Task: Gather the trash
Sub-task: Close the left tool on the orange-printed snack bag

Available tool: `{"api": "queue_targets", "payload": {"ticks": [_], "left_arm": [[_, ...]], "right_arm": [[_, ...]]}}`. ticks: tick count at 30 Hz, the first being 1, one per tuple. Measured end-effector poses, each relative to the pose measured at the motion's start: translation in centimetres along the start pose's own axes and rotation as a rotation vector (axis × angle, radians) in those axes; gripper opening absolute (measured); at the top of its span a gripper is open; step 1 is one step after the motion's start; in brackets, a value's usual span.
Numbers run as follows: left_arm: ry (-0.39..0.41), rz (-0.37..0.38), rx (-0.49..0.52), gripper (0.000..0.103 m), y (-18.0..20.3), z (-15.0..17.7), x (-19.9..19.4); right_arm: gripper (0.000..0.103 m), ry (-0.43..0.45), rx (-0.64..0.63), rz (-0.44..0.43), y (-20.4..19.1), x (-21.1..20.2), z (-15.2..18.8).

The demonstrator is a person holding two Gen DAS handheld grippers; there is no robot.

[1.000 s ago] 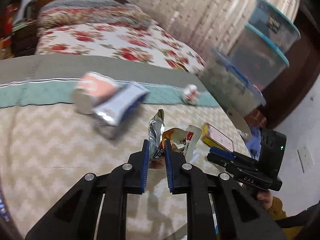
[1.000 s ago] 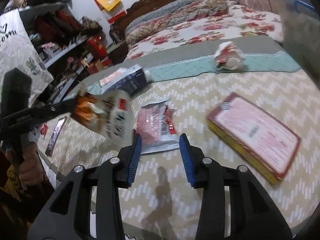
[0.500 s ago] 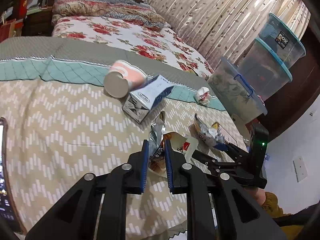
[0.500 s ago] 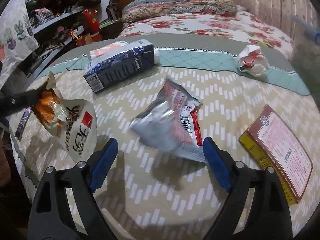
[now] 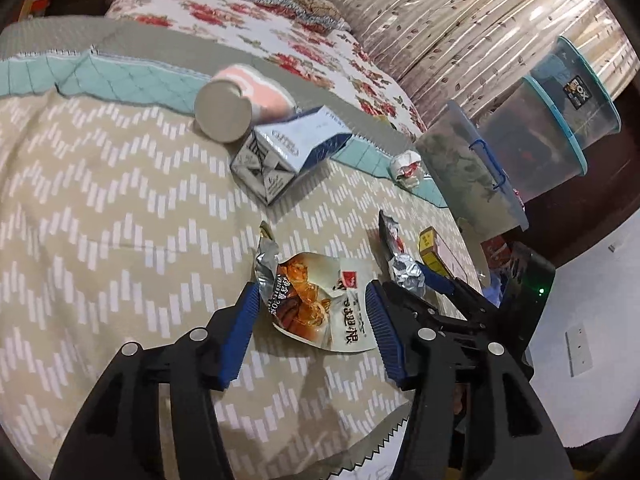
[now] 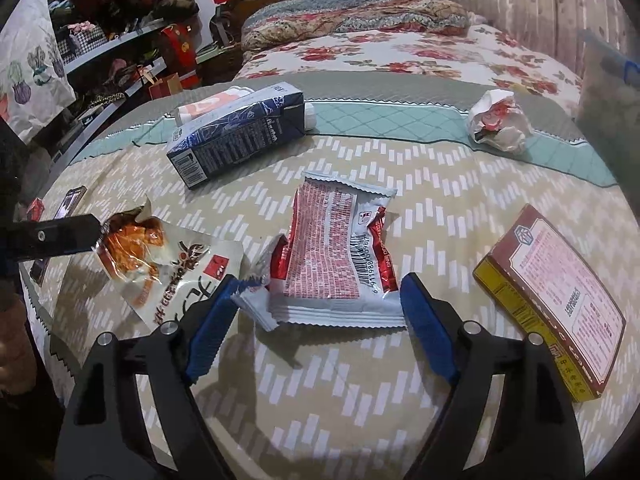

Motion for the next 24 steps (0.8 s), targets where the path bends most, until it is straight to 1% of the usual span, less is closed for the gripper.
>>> {"api": "queue_targets", "payload": {"ticks": [4, 9, 13, 17, 21, 23, 24], "left_arm": [[-0.008, -0.004, -0.005, 0.052, 0.0, 0.1, 0.4], [-0.004, -0.015, -0.016, 0.052, -0.3, -0.4, 0.7], [-0.003, -0.017, -0.014, 0.052, -0.4, -0.6, 0.8], [-0.009, -0.016, -0.017, 0.052, -0.5, -0.6, 0.9], [-0.012, -0.010, -0.017, 0.052, -0.4, -0.6, 1.1], [-0.013, 0.001, -0.020, 0.052, -0.3, -0.7, 1.0], [-0.011, 0.010, -0.019, 0.052, -0.1, -0.7, 0.9]], "right_arm": [[0.080, 0.002, -0.006, -0.010, -0.1, -0.1, 0.1], [0.080, 0.012, -0.033, -0.076, -1.1, -0.6, 0.3], [0.081, 0.034, 0.006, -0.134, -1.0, -1.0, 0.3], [0.081, 0.030, 0.020, -0.152, -1.1, -0.9, 0.2], [0.081, 0.005, -0.030, -0.146, -2.3, -0.4, 0.3], [0.081, -0.016, -0.085, -0.092, -3.2, 0.0, 0.4], [0.082, -0.029, -0.133, -0.054, -4.0, 0.2, 0.5]]}}
Point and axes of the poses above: each gripper's, at about its wrist camera, not at the fingertips, and x roughly the way its jaws point, y to its right, z to its underside, the point moved 2 cm from there along x, roughly the way its jaws point, and after that the axes turned 11 degrees about y, right-handed, at the moved point
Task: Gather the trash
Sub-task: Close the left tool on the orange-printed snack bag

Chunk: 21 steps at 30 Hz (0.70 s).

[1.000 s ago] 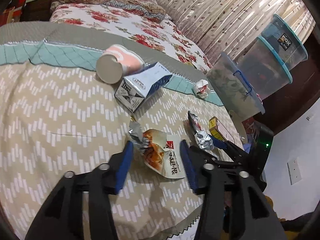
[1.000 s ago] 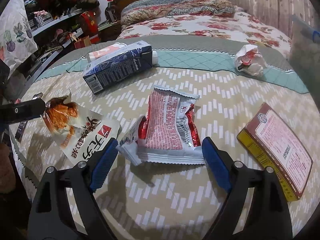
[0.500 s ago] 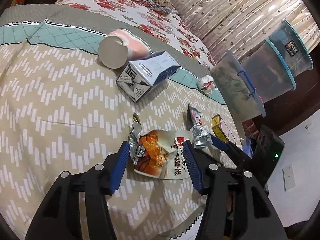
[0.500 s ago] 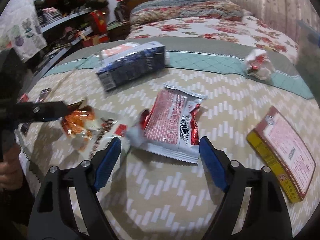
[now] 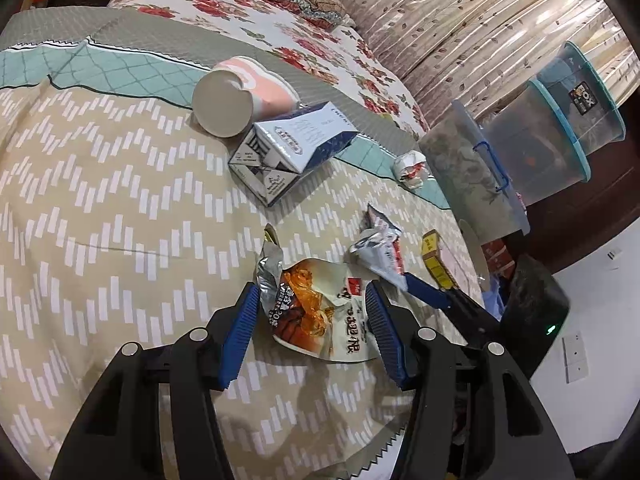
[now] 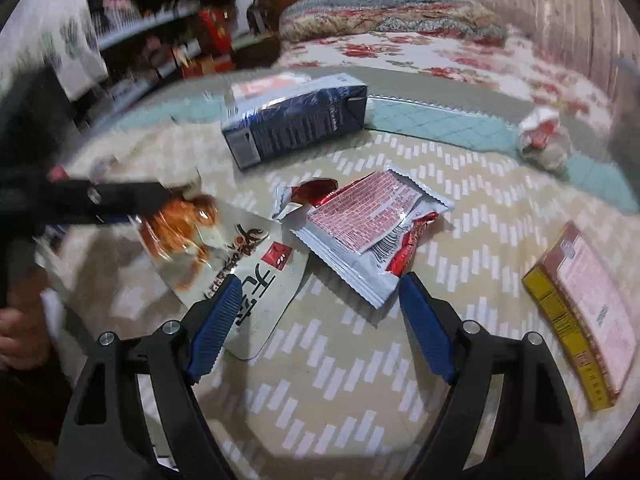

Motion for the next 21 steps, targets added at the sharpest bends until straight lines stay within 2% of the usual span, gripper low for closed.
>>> {"api": "queue_targets", "payload": {"ticks": [7, 21], "left_arm": [[0.011, 0.025, 0.017, 0.060, 0.7, 0.3, -0.8], [-0.004, 0.017, -0.037, 0.060, -1.7, 1.6, -2.5]], "right_arm": [[0.082, -0.006, -0.009, 0.033, -0.1, 0.0, 0.2], [0.082, -0.006, -0.007, 0.043, 0.2, 0.0, 0.2]]}}
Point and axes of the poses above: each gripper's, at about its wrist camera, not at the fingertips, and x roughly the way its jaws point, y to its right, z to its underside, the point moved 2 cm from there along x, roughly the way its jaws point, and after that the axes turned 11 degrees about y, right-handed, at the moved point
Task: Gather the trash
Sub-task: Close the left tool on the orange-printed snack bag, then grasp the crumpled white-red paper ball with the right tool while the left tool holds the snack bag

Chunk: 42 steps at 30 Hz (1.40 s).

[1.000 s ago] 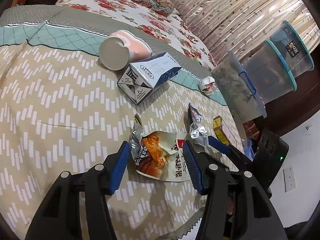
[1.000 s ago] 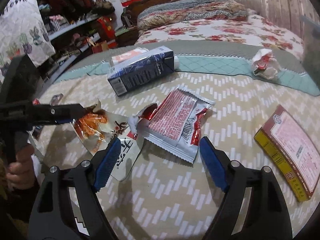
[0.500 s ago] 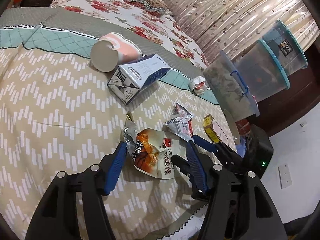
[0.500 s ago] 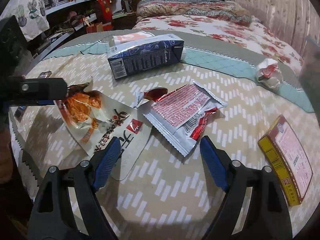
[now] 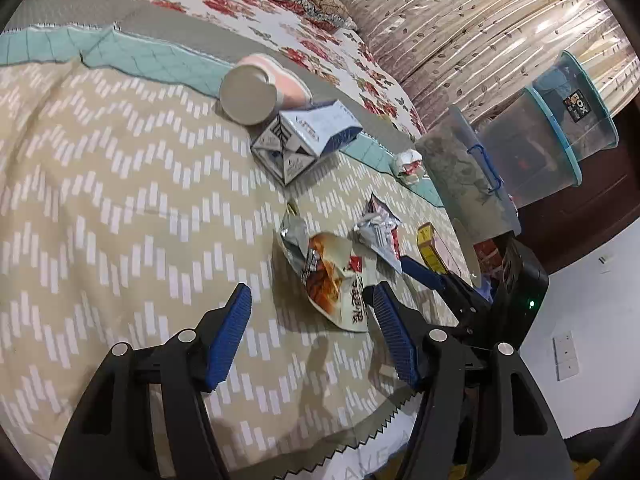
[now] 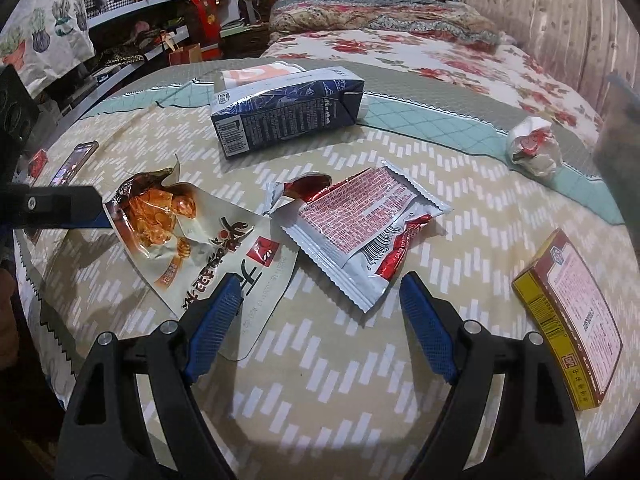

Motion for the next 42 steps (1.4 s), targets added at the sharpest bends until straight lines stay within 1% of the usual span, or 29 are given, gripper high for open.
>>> {"api": "queue_targets", "payload": {"ticks": [5, 7, 11, 12, 14, 16, 18, 19, 20, 23, 27, 32, 42], "left_arm": [[-0.035, 0.012, 0.010, 0.060, 0.8, 0.7, 1.5], [-0.032, 0.005, 0.031, 0.061, 1.3, 0.7, 2.1], [-0.049, 0.035, 0.038, 0.060, 2.4, 0.4, 3.3], [-0.047, 0.036, 0.053, 0.058, 2.9, 0.4, 3.6], [-0.050, 0.032, 0.075, 0.052, 3.4, 0.5, 4.3], [-0.062, 0.022, 0.080, 0.043, 3.4, 0.7, 5.0], [-0.053, 0.010, 0.084, 0.029, 3.2, 0.7, 5.3], [-0.065, 0.011, 0.076, 0.025, 3.0, 0.8, 5.6], [-0.066, 0.009, 0.067, 0.016, 2.7, 0.9, 5.7], [-0.057, 0.031, 0.040, 0.014, 2.0, 0.9, 5.6], [-0.041, 0.033, 0.051, 0.011, 1.9, 1.1, 5.5], [-0.038, 0.052, 0.026, 0.010, 1.4, 1.1, 5.3], [-0.034, 0.062, 0.010, 0.010, 1.0, 1.0, 5.1]], "right_arm": [[0.082, 0.000, 0.000, 0.000, 0.0, 0.0, 0.0], [0.082, 0.000, 0.000, 0.000, 0.0, 0.0, 0.0], [0.082, 0.000, -0.001, 0.000, 0.0, 0.0, 0.0], [0.082, 0.000, 0.000, 0.000, 0.0, 0.0, 0.0], [0.082, 0.000, 0.000, 0.000, 0.0, 0.0, 0.0], [0.082, 0.000, 0.000, -0.001, 0.0, 0.0, 0.0], [0.082, 0.001, 0.003, -0.003, 0.1, 0.0, 0.0], [0.082, 0.001, 0.004, -0.004, 0.1, 0.0, 0.0], [0.082, 0.002, 0.005, -0.005, 0.1, 0.0, 0.0], [0.082, 0.001, 0.004, -0.004, 0.0, -0.1, 0.1], [0.082, 0.002, 0.006, -0.005, 0.1, -0.1, 0.1], [0.082, 0.002, 0.003, -0.003, 0.1, -0.1, 0.0], [0.082, 0.009, 0.015, -0.007, 0.3, -0.2, 0.1]]}}
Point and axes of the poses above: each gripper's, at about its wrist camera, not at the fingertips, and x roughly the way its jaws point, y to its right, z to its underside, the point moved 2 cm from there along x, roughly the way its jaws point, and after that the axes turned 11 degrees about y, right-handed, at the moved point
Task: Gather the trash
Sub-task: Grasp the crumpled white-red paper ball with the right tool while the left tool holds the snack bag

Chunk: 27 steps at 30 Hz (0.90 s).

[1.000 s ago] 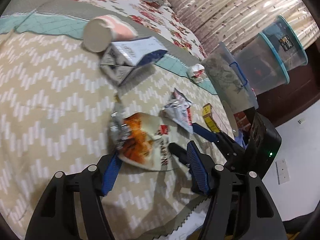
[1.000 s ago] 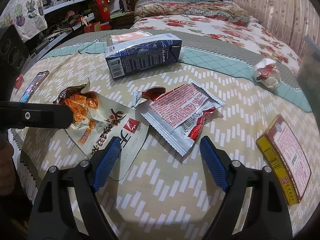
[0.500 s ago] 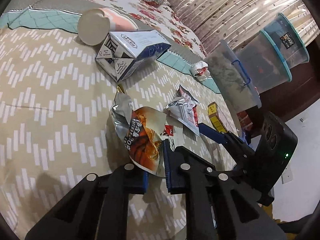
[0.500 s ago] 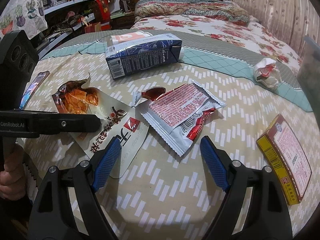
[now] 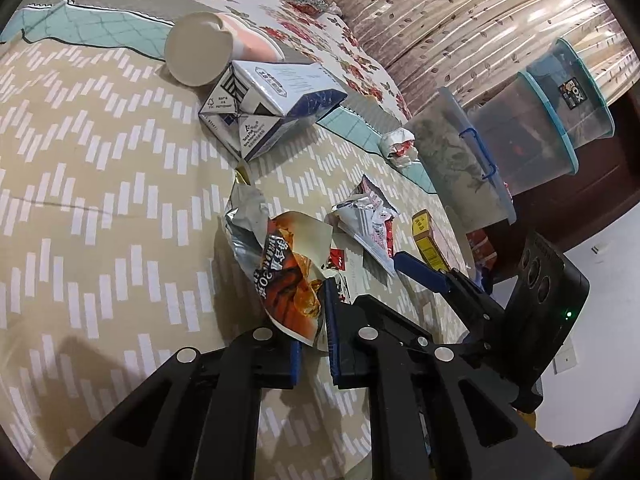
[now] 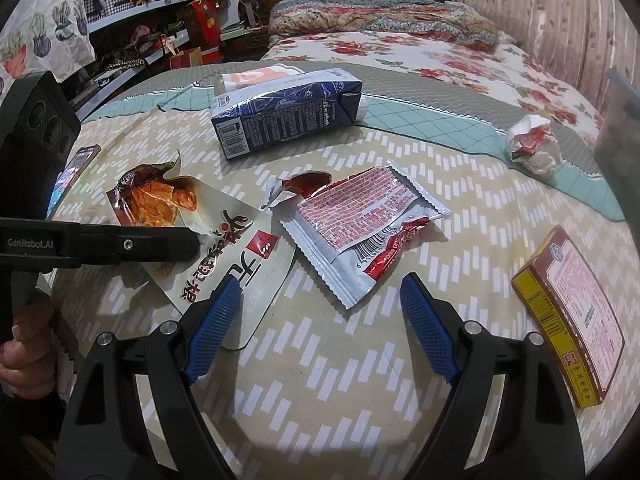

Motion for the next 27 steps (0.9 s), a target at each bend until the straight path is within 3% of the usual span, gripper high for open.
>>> {"api": "queue_targets", "payload": {"ticks": [6, 14, 20, 23, 27], "left_arm": [[0.005, -0.006, 0.002, 0.010, 0.0, 0.0, -0.1], [0.020, -0.054, 0.064, 0.010, 1.1, 0.2, -0.1], [0.028, -0.070, 0.084, 0.010, 1.5, 0.3, 0.1], [0.030, -0.075, 0.090, 0.010, 1.6, 0.3, 0.2], [0.031, -0.077, 0.091, 0.010, 1.6, 0.3, 0.2]], "right_arm": [[0.082, 0.036, 0.033, -0.021, 0.4, -0.7, -0.1], [0.081, 0.154, 0.143, -0.134, 2.4, -3.6, -1.1], [0.081, 0.212, 0.230, 0.025, 10.5, -5.5, -6.3], [0.081, 0.122, 0.291, 0.152, 17.1, -2.2, -9.3], [0.081, 0.004, 0.430, 0.163, 22.9, 3.3, -10.8]]}}
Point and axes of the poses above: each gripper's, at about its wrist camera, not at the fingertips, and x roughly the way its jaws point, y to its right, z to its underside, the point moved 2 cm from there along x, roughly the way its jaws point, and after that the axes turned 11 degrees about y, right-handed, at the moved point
